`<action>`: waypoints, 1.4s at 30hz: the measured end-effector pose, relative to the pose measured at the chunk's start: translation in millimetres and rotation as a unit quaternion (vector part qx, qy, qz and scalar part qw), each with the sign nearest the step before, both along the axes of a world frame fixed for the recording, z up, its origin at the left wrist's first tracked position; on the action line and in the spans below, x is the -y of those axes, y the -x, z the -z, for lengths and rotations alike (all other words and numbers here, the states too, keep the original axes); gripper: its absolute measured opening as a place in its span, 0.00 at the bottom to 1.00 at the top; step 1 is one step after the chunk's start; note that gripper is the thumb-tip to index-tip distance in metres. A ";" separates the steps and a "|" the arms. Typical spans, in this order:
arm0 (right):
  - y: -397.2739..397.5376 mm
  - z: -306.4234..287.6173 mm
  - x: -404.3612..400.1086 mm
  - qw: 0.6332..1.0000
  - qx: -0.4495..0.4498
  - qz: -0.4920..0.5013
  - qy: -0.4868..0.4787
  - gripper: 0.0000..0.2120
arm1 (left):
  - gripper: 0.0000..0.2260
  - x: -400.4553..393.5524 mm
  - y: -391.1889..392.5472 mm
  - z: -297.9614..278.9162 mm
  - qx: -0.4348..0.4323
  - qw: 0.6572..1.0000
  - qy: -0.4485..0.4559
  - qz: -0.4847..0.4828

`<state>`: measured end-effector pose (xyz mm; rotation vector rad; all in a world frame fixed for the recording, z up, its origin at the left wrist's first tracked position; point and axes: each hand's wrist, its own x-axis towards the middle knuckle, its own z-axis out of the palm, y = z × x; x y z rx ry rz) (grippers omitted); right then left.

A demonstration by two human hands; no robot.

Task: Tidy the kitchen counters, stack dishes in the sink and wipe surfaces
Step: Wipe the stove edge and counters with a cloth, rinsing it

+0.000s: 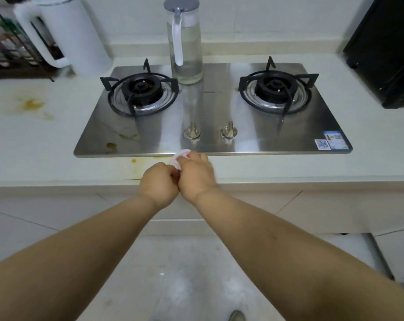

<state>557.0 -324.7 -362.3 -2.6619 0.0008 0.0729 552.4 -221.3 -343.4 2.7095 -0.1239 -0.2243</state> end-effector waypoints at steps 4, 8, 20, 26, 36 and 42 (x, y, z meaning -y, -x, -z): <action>15.6 -0.5 41.3 0.999 0.030 0.012 0.006 0.20 | 0.09 -22.2 -1.5 -1.0 -0.001 1.000 0.018 -0.002; 38.0 0.2 103.6 0.957 0.000 0.276 0.093 0.18 | 0.09 -50.5 -6.8 -1.7 0.014 0.999 0.024 -0.039; 14.9 9.7 -19.1 0.989 0.052 0.119 0.076 0.19 | 0.30 -127.6 -19.6 3.4 -0.062 0.993 -0.100 -0.004; 5.2 4.5 -21.9 0.937 -0.019 0.333 0.104 0.19 | 0.32 -166.5 -26.7 2.7 -0.073 0.994 -0.082 -0.005; -11.6 0.4 -92.8 0.996 0.004 0.052 0.071 0.22 | 0.32 -170.0 -27.6 -11.1 -0.095 0.989 -0.113 0.024; 5.2 -5.8 -34.8 0.975 -0.018 0.178 0.130 0.20 | 0.31 -163.7 -22.2 -12.0 -0.095 0.987 -0.127 0.018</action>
